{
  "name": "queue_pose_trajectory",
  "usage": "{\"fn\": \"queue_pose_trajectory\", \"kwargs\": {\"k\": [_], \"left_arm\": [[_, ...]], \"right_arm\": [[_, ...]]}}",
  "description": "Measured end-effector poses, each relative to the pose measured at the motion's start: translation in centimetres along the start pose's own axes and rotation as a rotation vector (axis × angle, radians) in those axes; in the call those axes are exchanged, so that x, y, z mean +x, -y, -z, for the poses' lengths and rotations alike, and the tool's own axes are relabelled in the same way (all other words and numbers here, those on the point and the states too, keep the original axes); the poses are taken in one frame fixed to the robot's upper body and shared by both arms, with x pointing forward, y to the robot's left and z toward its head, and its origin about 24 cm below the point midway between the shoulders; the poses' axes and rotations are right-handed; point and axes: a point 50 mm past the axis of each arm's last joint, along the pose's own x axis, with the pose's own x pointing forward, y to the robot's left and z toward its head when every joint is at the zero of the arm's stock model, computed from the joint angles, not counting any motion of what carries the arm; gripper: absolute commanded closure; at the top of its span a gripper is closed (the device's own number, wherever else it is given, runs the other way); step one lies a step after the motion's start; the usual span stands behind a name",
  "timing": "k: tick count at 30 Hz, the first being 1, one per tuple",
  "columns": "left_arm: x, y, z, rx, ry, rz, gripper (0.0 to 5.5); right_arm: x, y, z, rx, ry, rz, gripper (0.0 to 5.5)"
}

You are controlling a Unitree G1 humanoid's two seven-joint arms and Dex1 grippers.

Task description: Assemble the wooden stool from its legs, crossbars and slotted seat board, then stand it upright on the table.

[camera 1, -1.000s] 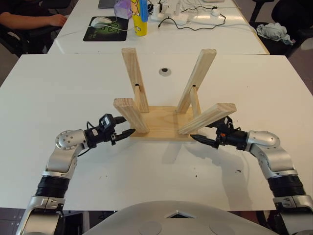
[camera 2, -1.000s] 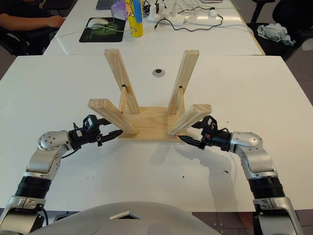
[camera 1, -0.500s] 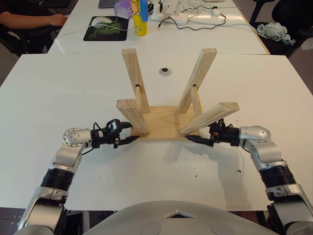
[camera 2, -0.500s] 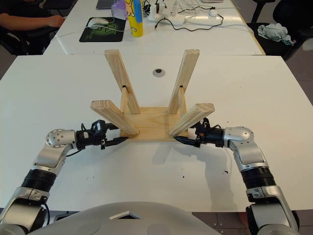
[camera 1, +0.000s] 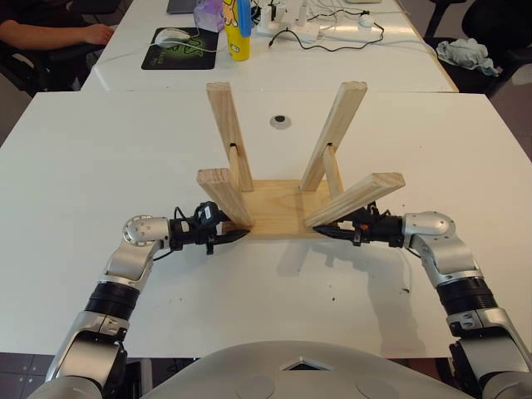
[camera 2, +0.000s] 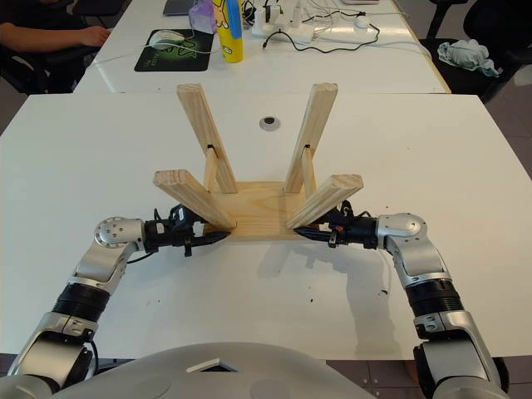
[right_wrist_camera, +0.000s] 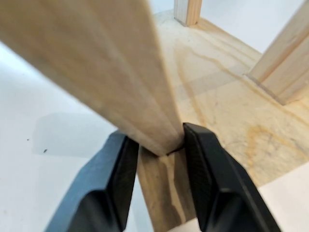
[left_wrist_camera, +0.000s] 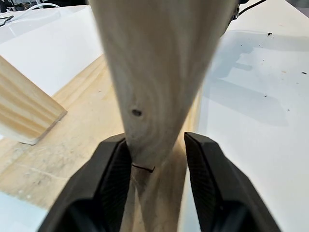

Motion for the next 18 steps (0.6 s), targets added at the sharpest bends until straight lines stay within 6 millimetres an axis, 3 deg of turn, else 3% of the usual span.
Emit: {"fn": "queue_pose_trajectory", "kwargs": {"k": [3,8,14,18], "left_arm": [[-0.4,0.0,0.0,-0.009,-0.008,0.010,4.40],[-0.6,0.2,-0.2,-0.042,-0.010,0.038,4.40],[-1.3,1.2,-2.1,-0.088,0.012,0.080,4.43],[-2.3,2.2,-3.9,-0.212,0.020,0.126,4.43]], "right_arm": [[0.0,-0.1,0.0,0.000,0.000,-0.013,4.09],[-0.3,-0.2,-0.2,0.032,-0.005,-0.056,4.11],[-1.9,-1.1,-1.7,0.138,0.007,-0.129,4.14],[-3.3,-2.3,-3.7,0.215,0.011,-0.177,4.16]]}}
